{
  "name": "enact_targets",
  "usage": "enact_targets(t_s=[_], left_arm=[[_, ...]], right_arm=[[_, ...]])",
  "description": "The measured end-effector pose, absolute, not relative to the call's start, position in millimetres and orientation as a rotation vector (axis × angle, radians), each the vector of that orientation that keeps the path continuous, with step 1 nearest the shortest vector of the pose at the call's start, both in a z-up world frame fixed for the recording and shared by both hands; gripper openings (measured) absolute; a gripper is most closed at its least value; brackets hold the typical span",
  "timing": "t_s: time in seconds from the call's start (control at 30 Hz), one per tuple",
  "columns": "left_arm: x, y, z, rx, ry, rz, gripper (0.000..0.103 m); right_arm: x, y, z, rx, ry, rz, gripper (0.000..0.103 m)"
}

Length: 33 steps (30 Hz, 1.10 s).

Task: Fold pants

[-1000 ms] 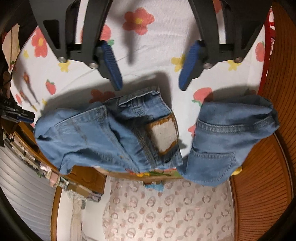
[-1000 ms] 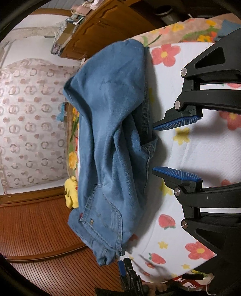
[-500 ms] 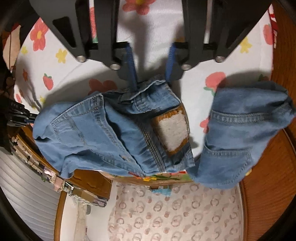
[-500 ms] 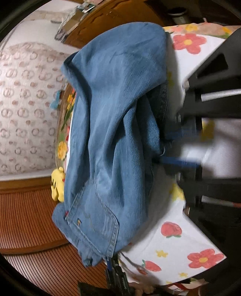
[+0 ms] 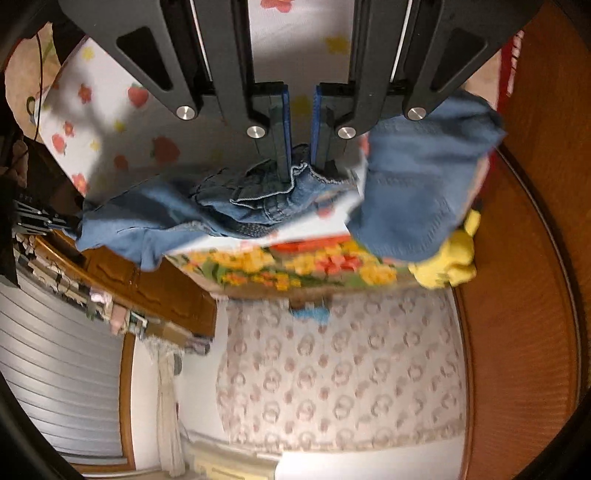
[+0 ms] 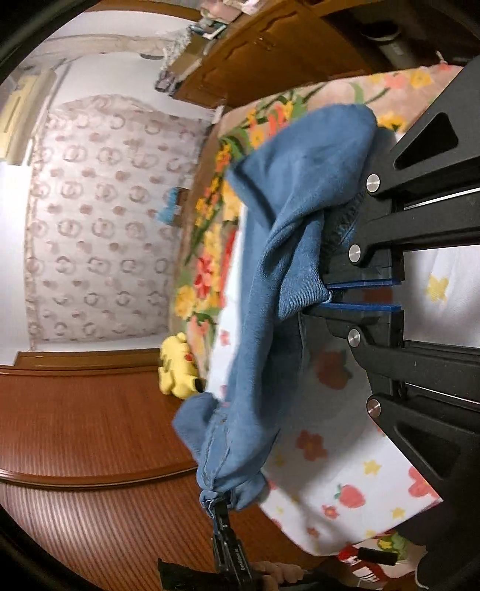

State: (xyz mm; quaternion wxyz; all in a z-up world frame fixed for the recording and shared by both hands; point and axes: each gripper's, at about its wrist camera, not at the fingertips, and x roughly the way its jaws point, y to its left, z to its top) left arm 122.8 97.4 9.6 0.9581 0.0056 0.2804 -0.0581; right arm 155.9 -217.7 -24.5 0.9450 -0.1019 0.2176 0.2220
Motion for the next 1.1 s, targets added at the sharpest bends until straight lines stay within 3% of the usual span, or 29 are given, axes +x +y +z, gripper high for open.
enact_targets(t_s=[0.3, 0.83, 1.0, 1.1], left_arm=[[75.3, 136.8, 54.7, -0.007, 0.451, -0.039, 0.009], [12.4, 136.7, -12.6, -0.004, 0.655, -0.080, 0.010], [3.9, 131.3, -25.8, 0.001, 0.699, -0.090, 0.015], [2.3, 133.6, -25.4, 0.007, 0.698, -0.064, 0.025]], right_arm=[[89.3, -215.3, -10.6, -0.218, 0.368, 0.563, 0.006], [40.9, -238.8, -79.8, -0.167, 0.547, 0.646, 0.006], [54.2, -228.7, -71.7, -0.163, 0.595, 0.649, 0.006], [58.3, -226.3, -68.1, -0.149, 0.616, 0.650, 0.006]])
